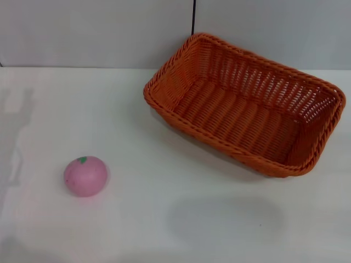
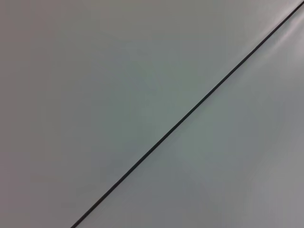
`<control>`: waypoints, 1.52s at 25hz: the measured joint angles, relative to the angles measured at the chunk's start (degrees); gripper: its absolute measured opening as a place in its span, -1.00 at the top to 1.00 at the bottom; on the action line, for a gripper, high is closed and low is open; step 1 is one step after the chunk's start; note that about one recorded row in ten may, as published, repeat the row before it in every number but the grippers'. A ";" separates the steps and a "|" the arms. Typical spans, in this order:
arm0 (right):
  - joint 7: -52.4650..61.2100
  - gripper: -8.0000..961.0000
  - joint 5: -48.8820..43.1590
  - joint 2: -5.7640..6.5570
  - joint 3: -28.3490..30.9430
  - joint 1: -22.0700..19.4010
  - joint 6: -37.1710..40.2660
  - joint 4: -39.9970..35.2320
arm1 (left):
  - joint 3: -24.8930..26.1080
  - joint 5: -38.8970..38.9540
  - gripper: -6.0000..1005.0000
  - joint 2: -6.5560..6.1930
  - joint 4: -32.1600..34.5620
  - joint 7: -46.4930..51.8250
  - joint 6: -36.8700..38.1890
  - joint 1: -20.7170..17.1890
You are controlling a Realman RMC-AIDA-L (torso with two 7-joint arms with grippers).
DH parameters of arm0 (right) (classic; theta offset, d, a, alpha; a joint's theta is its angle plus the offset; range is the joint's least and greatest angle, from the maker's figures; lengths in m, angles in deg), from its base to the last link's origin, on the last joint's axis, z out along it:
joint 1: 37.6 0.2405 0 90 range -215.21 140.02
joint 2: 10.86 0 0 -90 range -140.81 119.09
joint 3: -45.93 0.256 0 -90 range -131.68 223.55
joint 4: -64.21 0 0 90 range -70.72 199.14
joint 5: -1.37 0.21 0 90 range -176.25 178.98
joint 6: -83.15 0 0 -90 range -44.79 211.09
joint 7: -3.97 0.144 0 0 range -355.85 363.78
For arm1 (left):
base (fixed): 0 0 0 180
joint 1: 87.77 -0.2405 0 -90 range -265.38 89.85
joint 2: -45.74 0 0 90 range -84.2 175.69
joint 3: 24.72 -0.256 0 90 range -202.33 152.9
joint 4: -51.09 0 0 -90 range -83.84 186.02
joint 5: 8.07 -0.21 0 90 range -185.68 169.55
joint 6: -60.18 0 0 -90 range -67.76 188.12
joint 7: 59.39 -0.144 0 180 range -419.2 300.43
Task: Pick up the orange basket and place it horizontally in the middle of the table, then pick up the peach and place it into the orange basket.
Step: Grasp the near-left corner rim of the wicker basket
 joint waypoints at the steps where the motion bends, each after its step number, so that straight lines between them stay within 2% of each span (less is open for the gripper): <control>1: 0.00 -0.02 0.00 0.00 0.00 0.00 0.00 0.00 | -0.01 0.01 -0.71 0.00 0.00 -0.09 0.08 -0.04; 4: 0.00 -0.02 -0.91 -0.06 -1.47 -0.02 0.03 -1.14 | -0.37 -0.06 -0.71 -0.05 -0.30 -0.26 0.48 -0.23; 6: 0.01 -0.02 -1.37 -0.10 -5.05 -0.07 0.21 -2.72 | -0.77 -0.16 -0.71 -0.08 -0.71 -0.29 0.57 -0.33; 7: 0.01 -0.02 -1.37 -0.10 -5.05 -0.07 0.21 -2.72 | -2.52 -0.30 -0.71 -0.08 -1.91 -0.32 0.66 -0.55; 9: 0.35 -0.02 -1.39 -0.05 -8.76 -0.21 0.33 -4.44 | -3.73 -0.33 -0.70 -0.08 -2.54 -0.33 0.72 -0.71; 10: 2.49 -0.02 -1.41 0.06 -13.33 -0.42 0.40 -7.65 | -5.36 -0.36 -0.70 -0.10 -3.49 -0.33 0.77 -0.96; 11: 2.49 -0.02 -1.41 0.06 -13.33 -0.42 0.40 -7.65 | -7.00 -0.36 -0.70 -0.18 -4.54 -0.34 0.80 -1.24; 13: 7.99 -0.02 -2.10 0.42 -18.31 -0.84 0.41 -13.01 | -9.66 -0.37 -0.70 -0.24 -6.33 -0.35 0.81 -1.73; 14: 11.89 -0.02 -3.31 0.99 -20.67 -1.05 0.42 -16.65 | -11.07 -0.38 -0.70 -0.25 -7.35 -0.35 0.81 -1.97; 15: 20.92 -0.02 -7.18 2.41 -23.44 -1.22 0.69 -23.46 | -13.14 -0.41 -0.70 -0.26 -8.76 -0.36 0.81 -2.33; 16: 20.92 -0.02 -7.18 2.41 -23.44 -1.22 0.69 -23.46 | -13.82 -0.43 -0.70 -0.26 -9.17 -0.36 0.80 -2.44; 18: 32.00 -0.02 -12.28 4.37 -24.85 -0.81 2.13 -30.91 | -14.79 -0.43 -0.70 -0.28 -9.57 -0.36 0.79 -2.61; 21: 45.35 -0.02 -20.09 7.38 -25.23 1.44 6.16 -41.54 | -15.73 -0.43 -0.70 -0.35 -9.62 -0.36 0.78 -2.69; 24: 56.42 -0.02 -27.16 8.99 -25.05 4.28 9.61 -52.01 | -16.08 -0.43 -0.69 -0.36 -9.66 -0.36 1.01 -2.80; 25: 62.06 -0.02 -31.17 9.66 -25.19 6.30 11.89 -58.82 | -16.12 -0.42 -0.69 -0.37 -9.67 -0.36 1.28 -2.95; 26: 62.06 -0.02 -31.17 9.66 -25.19 6.30 11.89 -58.82 | -16.12 -0.42 -0.69 -0.37 -9.67 -0.36 1.28 -2.95; 29: 67.05 -0.02 -36.41 10.64 -25.51 9.56 14.83 -66.54 | -16.28 -0.42 -0.69 -0.36 -9.69 -0.36 1.27 -3.21; 30: 69.50 -0.02 -40.99 11.70 -25.89 12.29 16.69 -69.61 | -16.36 -0.42 -0.69 -0.35 -9.80 -0.36 0.96 -3.33; 31: 69.50 -0.02 -40.99 11.70 -25.89 12.29 16.69 -69.61 | -16.36 -0.42 -0.69 -0.35 -9.80 -0.36 0.96 -3.33; 34: 72.00 -0.02 -50.08 13.29 -27.65 17.03 20.35 -71.61 | -16.38 -0.40 -0.69 -0.35 -10.29 -0.28 0.58 -3.40; 35: 72.50 -0.02 -57.21 13.99 -30.55 20.26 22.35 -71.36 | -16.49 -0.41 -0.69 -0.35 -10.44 -0.16 0.54 -3.40; 36: 72.50 -0.02 -57.21 13.99 -30.55 20.26 22.35 -71.36 | -16.49 -0.41 -0.69 -0.35 -10.44 -0.16 0.54 -3.40; 38: 72.60 -0.02 -63.04 14.21 -34.59 22.52 23.13 -70.60 | -16.74 -0.42 -0.68 -0.34 -10.45 -0.07 0.53 -3.33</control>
